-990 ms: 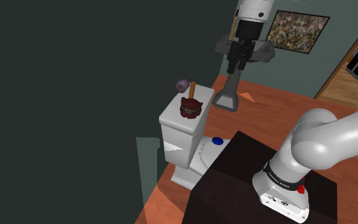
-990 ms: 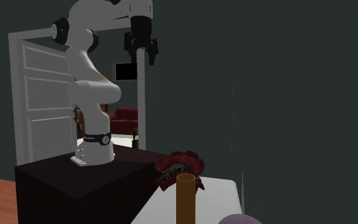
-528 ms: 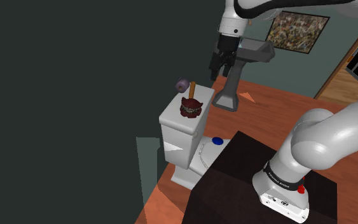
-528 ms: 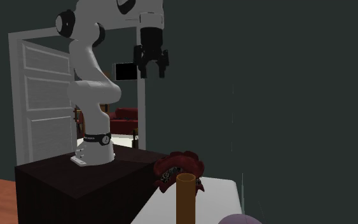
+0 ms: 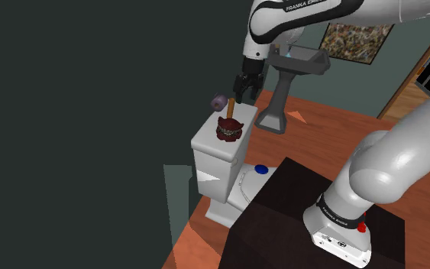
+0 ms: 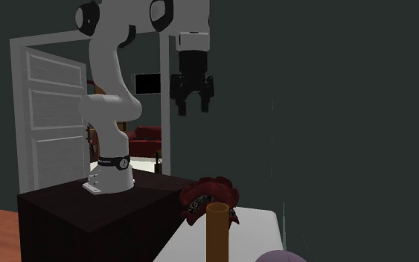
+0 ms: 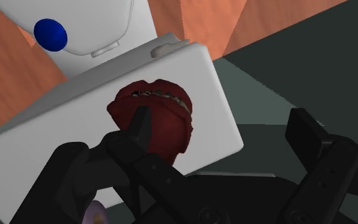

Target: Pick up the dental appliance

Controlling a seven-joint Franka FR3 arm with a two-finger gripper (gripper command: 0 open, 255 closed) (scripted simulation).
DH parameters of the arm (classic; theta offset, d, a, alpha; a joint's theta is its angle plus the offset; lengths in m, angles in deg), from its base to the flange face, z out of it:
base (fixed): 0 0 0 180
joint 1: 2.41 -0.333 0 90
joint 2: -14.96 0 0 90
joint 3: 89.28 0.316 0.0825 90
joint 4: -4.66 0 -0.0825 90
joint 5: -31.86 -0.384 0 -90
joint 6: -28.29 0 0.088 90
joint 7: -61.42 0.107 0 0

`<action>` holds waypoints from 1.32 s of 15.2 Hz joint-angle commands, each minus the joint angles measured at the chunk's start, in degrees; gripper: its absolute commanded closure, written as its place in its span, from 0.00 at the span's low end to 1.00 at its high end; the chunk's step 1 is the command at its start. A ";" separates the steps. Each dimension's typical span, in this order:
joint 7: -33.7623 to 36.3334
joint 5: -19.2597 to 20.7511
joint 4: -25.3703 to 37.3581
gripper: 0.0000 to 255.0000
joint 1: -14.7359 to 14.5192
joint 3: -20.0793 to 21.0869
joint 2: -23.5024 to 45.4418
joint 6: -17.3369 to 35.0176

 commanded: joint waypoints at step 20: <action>-5.34 -7.57 22.00 0.00 2.80 -1.40 37.71 12.59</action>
